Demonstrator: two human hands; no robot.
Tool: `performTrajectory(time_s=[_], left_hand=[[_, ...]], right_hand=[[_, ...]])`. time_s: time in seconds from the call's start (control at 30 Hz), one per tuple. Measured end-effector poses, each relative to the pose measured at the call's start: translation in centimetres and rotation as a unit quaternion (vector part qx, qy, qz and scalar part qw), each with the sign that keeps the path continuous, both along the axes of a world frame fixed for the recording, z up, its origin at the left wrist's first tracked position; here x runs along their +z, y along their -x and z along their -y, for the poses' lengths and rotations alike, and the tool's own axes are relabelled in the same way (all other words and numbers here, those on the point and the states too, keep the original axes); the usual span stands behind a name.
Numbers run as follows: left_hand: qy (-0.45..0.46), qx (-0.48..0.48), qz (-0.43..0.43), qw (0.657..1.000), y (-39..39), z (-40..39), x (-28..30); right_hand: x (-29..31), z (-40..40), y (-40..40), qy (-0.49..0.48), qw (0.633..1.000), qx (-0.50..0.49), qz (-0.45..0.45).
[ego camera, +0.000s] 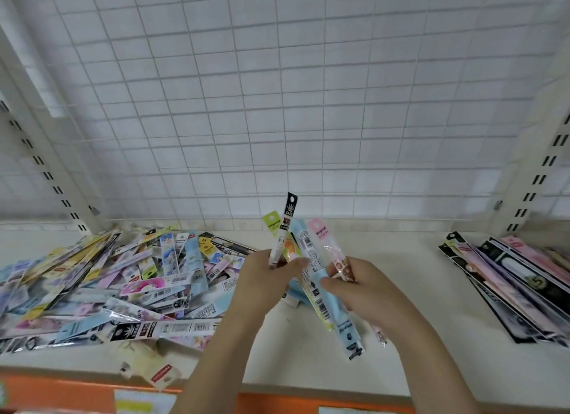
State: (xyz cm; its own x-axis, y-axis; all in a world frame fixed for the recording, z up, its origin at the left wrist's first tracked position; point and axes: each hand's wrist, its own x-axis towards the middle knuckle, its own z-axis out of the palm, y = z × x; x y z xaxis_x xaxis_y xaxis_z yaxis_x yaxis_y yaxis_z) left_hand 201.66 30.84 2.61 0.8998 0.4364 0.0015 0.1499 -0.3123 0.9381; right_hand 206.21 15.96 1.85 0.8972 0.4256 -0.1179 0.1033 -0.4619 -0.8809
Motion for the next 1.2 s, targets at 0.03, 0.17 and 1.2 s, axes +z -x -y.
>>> performTrajectory(time_s=[0.03, 0.17, 1.2], left_hand=[[0.003, 0.011, -0.004, 1.0, 0.1, -0.1, 0.0], [-0.008, 0.082, 0.011, 0.997, 0.7, -1.3, 0.3], [0.103, 0.086, -0.003, 0.991, 5.9, -6.8, 1.4]], right_hand=[[-0.1, 0.0, 0.0, 0.0, 1.0, -0.01, -0.002], [-0.2, 0.7, -0.2, 0.019, 0.999, -0.041, 0.015], [-1.0, -4.7, -0.9, 0.136, 0.988, 0.038, 0.065]])
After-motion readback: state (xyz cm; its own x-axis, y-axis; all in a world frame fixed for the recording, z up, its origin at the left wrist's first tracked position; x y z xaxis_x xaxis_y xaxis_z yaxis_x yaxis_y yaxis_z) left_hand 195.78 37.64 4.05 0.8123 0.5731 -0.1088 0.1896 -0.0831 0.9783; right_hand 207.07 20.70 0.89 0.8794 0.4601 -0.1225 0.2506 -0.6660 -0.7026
